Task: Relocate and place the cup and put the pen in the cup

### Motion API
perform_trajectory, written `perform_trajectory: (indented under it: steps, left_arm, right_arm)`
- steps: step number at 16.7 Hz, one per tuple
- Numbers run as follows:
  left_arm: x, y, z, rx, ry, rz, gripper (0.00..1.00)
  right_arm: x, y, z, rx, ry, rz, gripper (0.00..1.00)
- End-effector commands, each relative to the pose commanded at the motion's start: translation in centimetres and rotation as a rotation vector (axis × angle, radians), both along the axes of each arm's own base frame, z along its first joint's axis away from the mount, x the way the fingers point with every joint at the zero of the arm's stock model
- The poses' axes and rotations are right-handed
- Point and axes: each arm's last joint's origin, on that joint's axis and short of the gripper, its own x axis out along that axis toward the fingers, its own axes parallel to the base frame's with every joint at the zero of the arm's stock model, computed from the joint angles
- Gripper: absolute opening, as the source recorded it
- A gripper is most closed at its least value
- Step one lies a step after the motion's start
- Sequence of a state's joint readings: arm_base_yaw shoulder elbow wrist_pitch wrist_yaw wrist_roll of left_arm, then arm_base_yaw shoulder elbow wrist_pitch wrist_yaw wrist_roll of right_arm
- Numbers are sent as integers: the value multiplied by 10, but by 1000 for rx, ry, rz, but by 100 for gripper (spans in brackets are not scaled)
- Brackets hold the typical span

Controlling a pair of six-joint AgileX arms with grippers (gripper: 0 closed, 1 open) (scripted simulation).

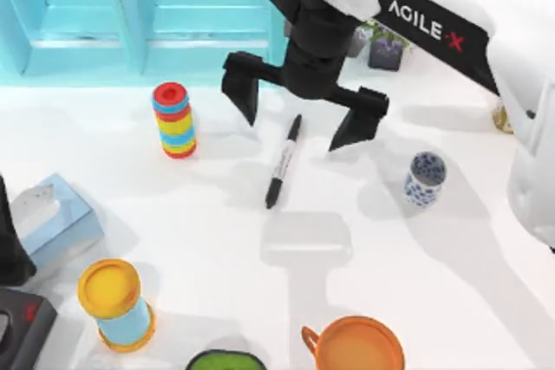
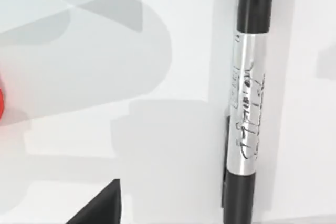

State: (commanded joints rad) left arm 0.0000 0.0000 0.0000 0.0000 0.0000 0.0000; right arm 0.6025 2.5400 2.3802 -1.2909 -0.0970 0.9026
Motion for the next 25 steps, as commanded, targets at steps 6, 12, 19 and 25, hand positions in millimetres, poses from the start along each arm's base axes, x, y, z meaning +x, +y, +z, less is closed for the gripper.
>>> perform_trajectory:
  steps: [6, 12, 19, 25]
  left_arm:
    - [0, 0, 0, 0, 0, 0, 100]
    - [0, 0, 0, 0, 0, 0, 100]
    - [0, 0, 0, 0, 0, 0, 100]
    - [0, 0, 0, 0, 0, 0, 100]
  right_arm:
    - [3, 12, -67, 2, -2, 1, 100]
    - [1, 14, -87, 1, 0, 1, 100]
    - [1, 14, -87, 1, 0, 1, 47]
    - [1, 14, -87, 1, 0, 1, 2]
